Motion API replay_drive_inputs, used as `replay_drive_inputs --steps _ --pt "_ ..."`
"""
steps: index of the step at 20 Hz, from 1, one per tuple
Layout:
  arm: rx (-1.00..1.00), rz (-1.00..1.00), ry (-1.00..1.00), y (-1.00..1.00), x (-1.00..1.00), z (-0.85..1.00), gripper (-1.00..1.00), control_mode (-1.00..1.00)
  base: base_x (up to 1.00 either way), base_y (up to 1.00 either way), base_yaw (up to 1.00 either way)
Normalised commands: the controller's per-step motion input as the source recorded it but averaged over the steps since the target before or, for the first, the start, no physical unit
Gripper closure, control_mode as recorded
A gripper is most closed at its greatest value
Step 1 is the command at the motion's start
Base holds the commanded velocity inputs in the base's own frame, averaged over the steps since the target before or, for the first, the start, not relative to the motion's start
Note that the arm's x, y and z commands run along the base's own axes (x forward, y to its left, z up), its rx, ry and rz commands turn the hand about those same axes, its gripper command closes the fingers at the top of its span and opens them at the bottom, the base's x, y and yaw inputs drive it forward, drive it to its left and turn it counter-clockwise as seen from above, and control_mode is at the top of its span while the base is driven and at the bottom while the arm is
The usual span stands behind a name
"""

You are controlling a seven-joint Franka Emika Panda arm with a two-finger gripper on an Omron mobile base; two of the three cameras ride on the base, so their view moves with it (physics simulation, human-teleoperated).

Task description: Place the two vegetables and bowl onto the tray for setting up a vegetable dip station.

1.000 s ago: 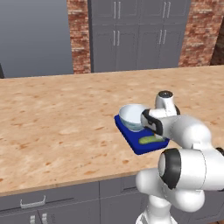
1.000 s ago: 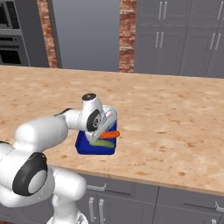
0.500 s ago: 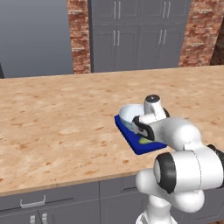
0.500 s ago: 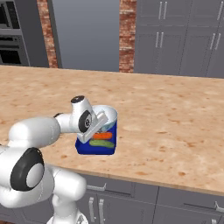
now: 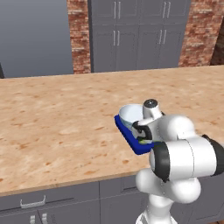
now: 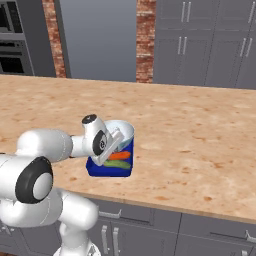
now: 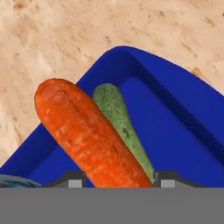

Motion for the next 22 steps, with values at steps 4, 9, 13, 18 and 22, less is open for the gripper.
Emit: replay_drive_inputs --steps 4,9,13,18,22 --pt "0.00 -0.01 -0.04 0.01 0.34 -0.06 1.00 -1.00 0.00 0.00 0.00" --pt "0.01 -0.05 0.00 0.05 0.18 -0.17 1.00 -1.00 0.00 0.00 0.00" --pt "0.04 -0.03 0.00 0.19 0.09 -0.17 -1.00 -1.00 0.00 0.00 0.00" --pt "0.01 -0.02 0.00 0.15 0.02 -0.09 -1.00 -1.00 0.00 0.00 0.00" --pt "-0.02 -0.04 0.00 0.16 -0.02 0.05 -1.00 -1.00 0.00 0.00 0.00"
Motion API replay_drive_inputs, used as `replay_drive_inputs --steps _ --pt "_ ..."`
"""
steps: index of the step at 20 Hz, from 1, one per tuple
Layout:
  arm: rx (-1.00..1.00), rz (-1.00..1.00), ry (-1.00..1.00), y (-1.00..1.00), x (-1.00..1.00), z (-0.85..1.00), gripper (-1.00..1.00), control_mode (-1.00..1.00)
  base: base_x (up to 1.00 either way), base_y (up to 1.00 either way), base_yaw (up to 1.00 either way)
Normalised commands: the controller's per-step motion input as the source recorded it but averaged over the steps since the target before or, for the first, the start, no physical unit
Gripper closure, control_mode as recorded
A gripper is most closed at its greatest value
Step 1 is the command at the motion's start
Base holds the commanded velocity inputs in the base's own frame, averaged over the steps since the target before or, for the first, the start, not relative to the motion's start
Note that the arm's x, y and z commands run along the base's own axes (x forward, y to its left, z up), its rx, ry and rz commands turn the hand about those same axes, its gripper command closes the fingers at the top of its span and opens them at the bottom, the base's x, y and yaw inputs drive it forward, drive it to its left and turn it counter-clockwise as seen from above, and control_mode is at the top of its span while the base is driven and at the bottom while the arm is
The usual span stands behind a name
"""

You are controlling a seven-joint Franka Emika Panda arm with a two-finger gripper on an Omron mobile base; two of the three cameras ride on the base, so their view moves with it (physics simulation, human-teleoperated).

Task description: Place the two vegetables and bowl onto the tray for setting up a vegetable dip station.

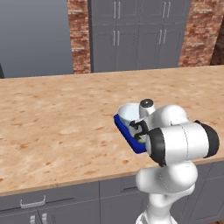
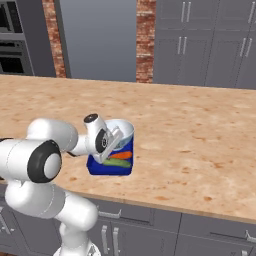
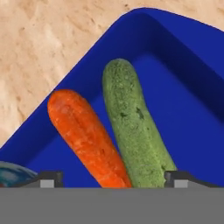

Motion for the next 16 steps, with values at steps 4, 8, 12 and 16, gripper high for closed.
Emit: replay_drive_inputs --steps 4,8,12,16 --pt "-0.07 -0.03 0.00 0.13 -0.15 0.29 -1.00 -1.00 0.00 0.00 0.00" --pt "0.01 -0.05 0.00 0.02 -0.40 0.21 -1.00 -1.00 0.00 0.00 0.00" --pt "0.06 -0.07 0.02 0.00 -0.45 0.41 -1.00 -1.00 0.00 0.00 0.00" --pt "0.10 -0.06 0.04 0.05 -0.30 0.80 -1.00 -1.00 0.00 0.00 0.00"
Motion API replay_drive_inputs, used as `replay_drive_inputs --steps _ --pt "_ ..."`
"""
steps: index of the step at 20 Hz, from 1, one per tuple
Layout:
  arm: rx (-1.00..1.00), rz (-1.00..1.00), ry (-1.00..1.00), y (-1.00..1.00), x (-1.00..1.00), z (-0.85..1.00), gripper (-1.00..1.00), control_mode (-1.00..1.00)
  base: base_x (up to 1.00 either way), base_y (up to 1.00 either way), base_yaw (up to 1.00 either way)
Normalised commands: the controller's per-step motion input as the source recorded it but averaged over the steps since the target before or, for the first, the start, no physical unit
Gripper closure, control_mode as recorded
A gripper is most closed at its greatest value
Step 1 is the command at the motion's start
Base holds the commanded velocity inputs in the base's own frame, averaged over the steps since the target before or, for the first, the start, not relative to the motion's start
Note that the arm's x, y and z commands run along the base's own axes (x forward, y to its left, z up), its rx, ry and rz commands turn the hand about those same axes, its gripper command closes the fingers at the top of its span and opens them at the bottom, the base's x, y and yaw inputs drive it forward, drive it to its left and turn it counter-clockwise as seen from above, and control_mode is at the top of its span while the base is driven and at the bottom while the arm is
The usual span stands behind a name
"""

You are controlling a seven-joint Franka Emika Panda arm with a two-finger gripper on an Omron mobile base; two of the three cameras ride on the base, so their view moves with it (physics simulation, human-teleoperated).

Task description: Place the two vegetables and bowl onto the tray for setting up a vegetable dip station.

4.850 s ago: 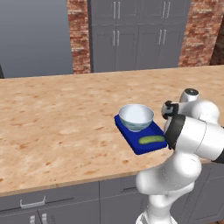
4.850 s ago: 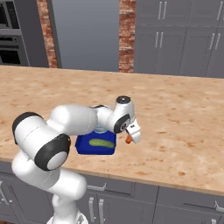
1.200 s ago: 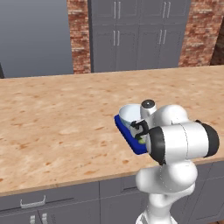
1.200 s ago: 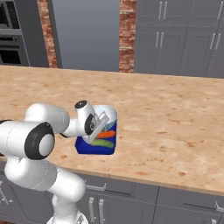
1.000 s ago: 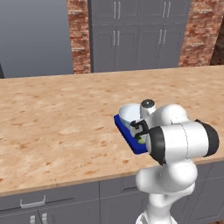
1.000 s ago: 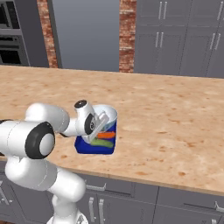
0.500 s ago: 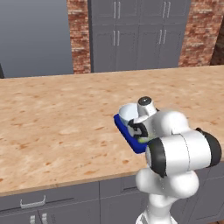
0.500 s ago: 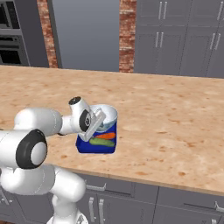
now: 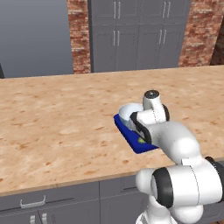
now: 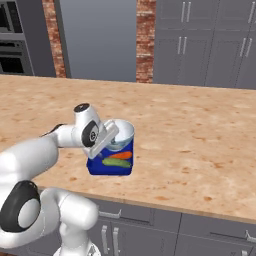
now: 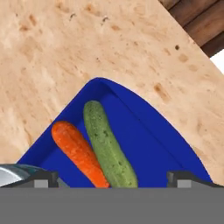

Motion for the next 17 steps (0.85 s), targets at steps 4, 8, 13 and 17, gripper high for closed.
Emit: replay_drive_inputs --steps 4,8,13,17 --pt "0.15 -0.12 0.04 0.00 -0.27 0.37 -1.00 -1.00 0.00 0.00 0.00" --pt "0.17 -0.19 -0.03 0.00 -0.52 0.09 -1.00 -1.00 0.00 0.00 0.00" --pt "0.16 -0.24 -0.13 0.19 -0.34 0.18 -1.00 -1.00 0.00 0.00 0.00" --pt "0.07 -0.33 -0.14 0.23 0.12 0.01 -1.00 -1.00 0.00 0.00 0.00"
